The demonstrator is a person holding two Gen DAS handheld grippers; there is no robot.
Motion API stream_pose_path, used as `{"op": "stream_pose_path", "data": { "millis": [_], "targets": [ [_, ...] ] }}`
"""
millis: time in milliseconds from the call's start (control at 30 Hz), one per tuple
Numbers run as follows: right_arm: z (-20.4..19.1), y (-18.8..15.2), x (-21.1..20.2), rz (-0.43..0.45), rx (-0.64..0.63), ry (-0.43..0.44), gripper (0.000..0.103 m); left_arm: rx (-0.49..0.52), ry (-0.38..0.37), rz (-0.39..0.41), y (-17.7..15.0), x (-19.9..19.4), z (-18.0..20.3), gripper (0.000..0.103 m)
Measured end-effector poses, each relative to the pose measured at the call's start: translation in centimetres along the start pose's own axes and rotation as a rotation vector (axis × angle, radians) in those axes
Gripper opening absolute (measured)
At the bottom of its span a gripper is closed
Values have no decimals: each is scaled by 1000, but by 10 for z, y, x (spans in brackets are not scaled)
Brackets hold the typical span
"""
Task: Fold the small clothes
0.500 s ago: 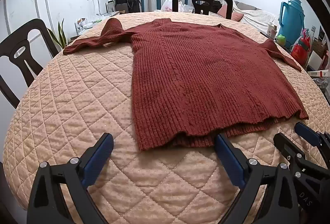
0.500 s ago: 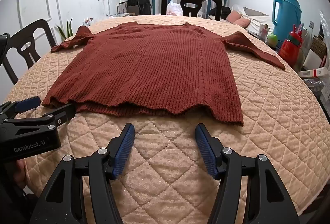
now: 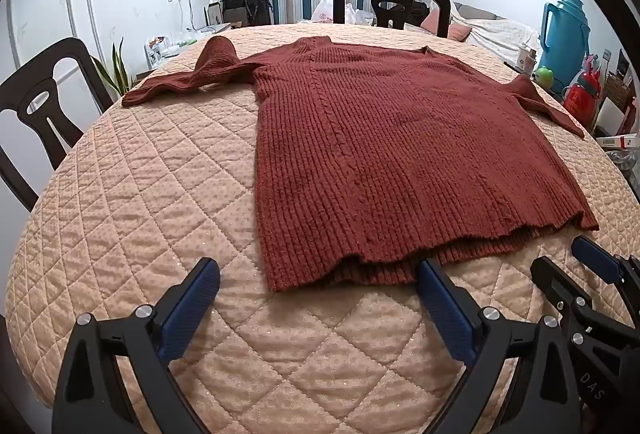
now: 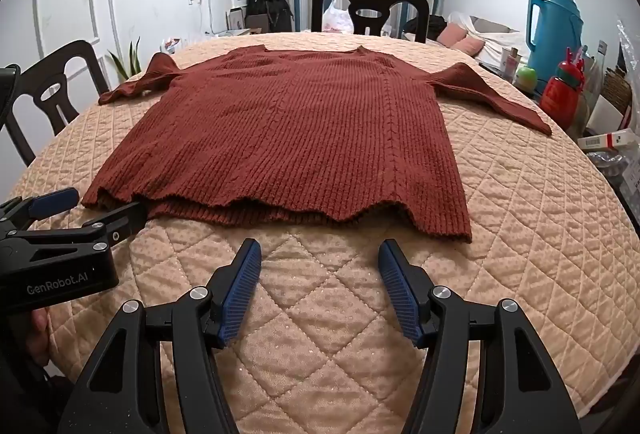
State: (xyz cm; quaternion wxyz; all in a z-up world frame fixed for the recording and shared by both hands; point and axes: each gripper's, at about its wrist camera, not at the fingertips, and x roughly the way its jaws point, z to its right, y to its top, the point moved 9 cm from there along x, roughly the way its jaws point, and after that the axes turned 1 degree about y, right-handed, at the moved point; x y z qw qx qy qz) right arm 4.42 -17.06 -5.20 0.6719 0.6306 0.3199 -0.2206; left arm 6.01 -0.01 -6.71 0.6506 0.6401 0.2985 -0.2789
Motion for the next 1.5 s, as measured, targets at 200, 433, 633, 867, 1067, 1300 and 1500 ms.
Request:
{"op": "stream_pose_path", "data": {
  "millis": [200, 433, 633, 867, 1067, 1300, 1500],
  "targets": [
    [0, 0, 0, 2, 0, 1, 62, 0, 0, 1, 0, 0, 0, 100],
    [-1, 0, -1, 5, 0, 1, 62, 0, 1, 1, 0, 0, 0, 100],
    [-1, 1, -2, 7, 0, 1, 62, 0, 1, 2, 0, 0, 0, 100],
    [-2, 1, -2, 9, 0, 0, 62, 1, 1, 3, 0, 0, 0, 100],
    [-2, 0, -2, 10, 0, 0, 62, 1, 1, 3, 0, 0, 0, 100],
    [-2, 0, -2, 13, 0, 0, 62, 1, 1, 3, 0, 0, 0, 100],
    [-3, 0, -2, 14, 0, 0, 62, 1, 1, 4, 0, 0, 0, 100]
  ]
}}
